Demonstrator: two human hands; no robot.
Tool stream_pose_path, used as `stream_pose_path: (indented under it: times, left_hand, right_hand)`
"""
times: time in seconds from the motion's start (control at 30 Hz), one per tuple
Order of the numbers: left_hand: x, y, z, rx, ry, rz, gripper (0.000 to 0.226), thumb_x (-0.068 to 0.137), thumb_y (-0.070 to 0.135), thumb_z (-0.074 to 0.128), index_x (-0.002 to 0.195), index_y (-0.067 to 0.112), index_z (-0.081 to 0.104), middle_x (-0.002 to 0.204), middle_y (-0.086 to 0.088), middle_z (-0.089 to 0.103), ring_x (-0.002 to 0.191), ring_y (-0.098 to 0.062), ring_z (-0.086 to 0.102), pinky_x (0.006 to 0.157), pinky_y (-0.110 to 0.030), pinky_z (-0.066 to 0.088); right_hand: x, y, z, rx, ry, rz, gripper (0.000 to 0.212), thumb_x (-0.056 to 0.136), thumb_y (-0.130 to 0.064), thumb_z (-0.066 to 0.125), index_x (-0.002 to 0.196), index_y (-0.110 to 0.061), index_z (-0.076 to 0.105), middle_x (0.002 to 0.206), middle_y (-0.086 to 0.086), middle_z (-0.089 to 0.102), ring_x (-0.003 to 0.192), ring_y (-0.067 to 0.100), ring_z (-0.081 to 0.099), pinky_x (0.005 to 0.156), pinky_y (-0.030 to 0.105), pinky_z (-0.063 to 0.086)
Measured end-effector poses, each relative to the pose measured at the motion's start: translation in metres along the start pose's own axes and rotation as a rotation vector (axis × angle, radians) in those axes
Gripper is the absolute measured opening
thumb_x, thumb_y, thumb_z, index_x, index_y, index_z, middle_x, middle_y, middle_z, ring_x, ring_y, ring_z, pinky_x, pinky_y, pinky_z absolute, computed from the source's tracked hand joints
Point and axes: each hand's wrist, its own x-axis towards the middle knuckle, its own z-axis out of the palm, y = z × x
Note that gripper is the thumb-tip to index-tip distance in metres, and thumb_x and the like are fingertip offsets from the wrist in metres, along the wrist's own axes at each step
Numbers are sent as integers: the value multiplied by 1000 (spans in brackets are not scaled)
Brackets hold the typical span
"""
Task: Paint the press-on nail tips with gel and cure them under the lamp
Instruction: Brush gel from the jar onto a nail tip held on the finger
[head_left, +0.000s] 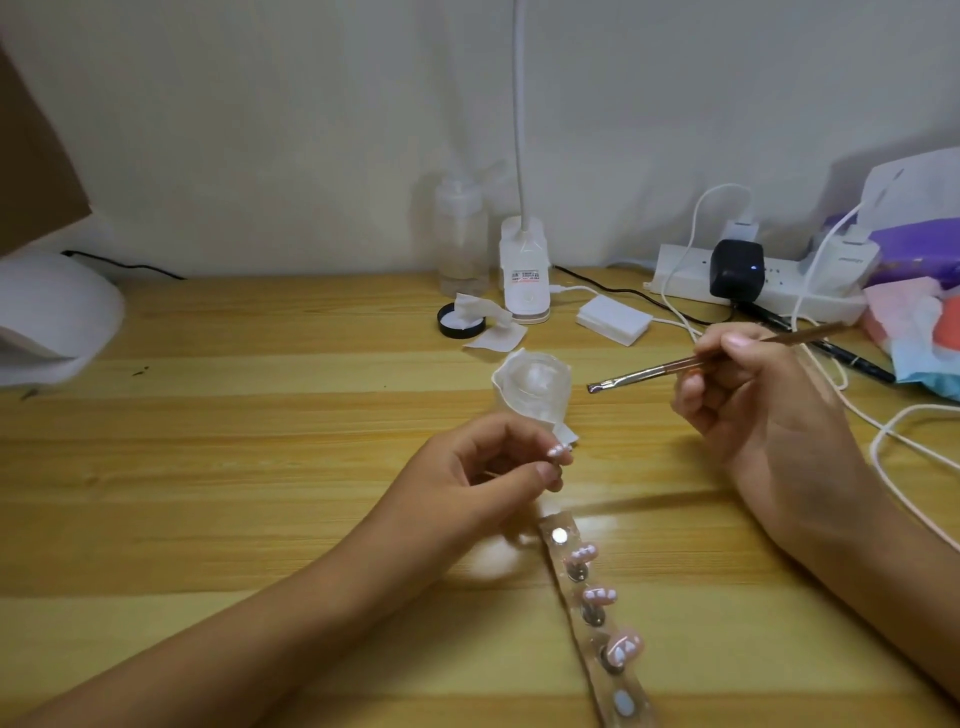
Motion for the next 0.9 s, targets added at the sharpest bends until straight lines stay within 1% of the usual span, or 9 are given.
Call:
stream_pose_path:
  times: [0.1, 0.2, 0.23, 0.33, 0.47, 0.57, 0.73, 0.9]
  left_hand:
    - [1, 0, -2, -15, 1, -14, 12, 80, 18, 64, 84, 24, 74, 83, 4, 70, 75, -7, 60, 68, -19, 52]
    - [2, -1, -1, -37, -6, -22, 8, 80, 17, 71, 87, 21, 74, 81, 2, 69, 71, -12, 61, 69, -31, 57]
    - [2, -1, -1, -35, -7, -19, 8, 80, 18, 75, 87, 22, 74, 81, 3, 68, 71, -11, 61, 67, -30, 57]
    - [2, -2, -1, -6, 2, -7, 7, 79, 24, 76, 86, 26, 74, 82, 9, 70, 75, -5, 60, 66, -17, 50]
    - [3, -4, -2, 10, 2, -6, 7, 78, 22, 72, 84, 26, 74, 82, 11, 71, 75, -2, 60, 66, -17, 51]
    - [3, -5, -2, 25, 7, -7, 7, 77, 24, 72, 83, 25, 73, 87, 10, 73, 78, -4, 61, 70, -22, 54]
    - [3, -6, -2, 42, 0, -4, 6, 77, 25, 73, 81, 29, 73, 89, 6, 73, 78, -8, 61, 77, -40, 57]
    - [3, -5, -2, 59, -13, 3, 7, 74, 32, 75, 81, 30, 72, 85, 5, 71, 76, -8, 61, 77, -44, 57]
  right_hand:
    - [-3, 0, 2, -27, -14, 12, 10, 85, -16, 55, 82, -18, 64, 70, -5, 59, 65, 9, 58, 64, 19, 52]
    - [-6, 0, 3, -49, -37, 7, 9, 87, -13, 53, 84, -16, 61, 70, -4, 58, 63, 8, 58, 63, 19, 51]
    - [-6, 0, 4, -52, -42, 3, 11, 88, -11, 52, 83, -16, 61, 70, -4, 58, 63, 8, 58, 63, 19, 51]
    - [-6, 0, 5, -47, -46, 13, 13, 83, -13, 53, 76, -18, 64, 70, -2, 58, 62, 8, 57, 61, 19, 51]
    - [-7, 0, 3, -80, -81, 21, 16, 82, -14, 53, 73, -21, 65, 71, 0, 56, 62, 9, 56, 62, 20, 50]
    - [-8, 1, 2, -115, -107, 23, 15, 82, -14, 54, 74, -21, 65, 72, 1, 56, 62, 10, 56, 63, 20, 51]
    - [-9, 1, 4, -148, -132, 25, 17, 83, -16, 55, 74, -24, 67, 73, 0, 57, 64, 9, 57, 62, 18, 50]
    - [-10, 0, 6, -193, -131, 12, 13, 82, -16, 55, 76, -21, 65, 72, -1, 58, 64, 10, 58, 63, 18, 50]
